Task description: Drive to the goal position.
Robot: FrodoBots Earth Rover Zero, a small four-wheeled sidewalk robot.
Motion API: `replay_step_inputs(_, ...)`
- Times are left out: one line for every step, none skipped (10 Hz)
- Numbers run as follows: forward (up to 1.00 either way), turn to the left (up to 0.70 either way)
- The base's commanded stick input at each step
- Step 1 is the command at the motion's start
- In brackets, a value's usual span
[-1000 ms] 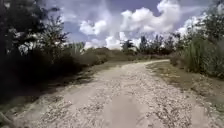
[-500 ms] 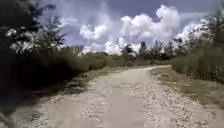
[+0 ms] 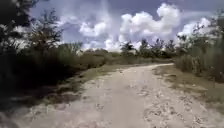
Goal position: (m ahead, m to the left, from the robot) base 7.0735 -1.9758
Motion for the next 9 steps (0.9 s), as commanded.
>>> replay_step_inputs(0.85,0.00)
replay_step_inputs(0.85,0.00)
replay_step_inputs(0.85,0.00)
replay_step_inputs(0.85,0.00)
replay_step_inputs(0.85,0.00)
replay_step_inputs(0.85,-0.14)
replay_step_inputs(0.85,-0.31)
replay_step_inputs(0.85,-0.34)
replay_step_inputs(0.85,-0.34)
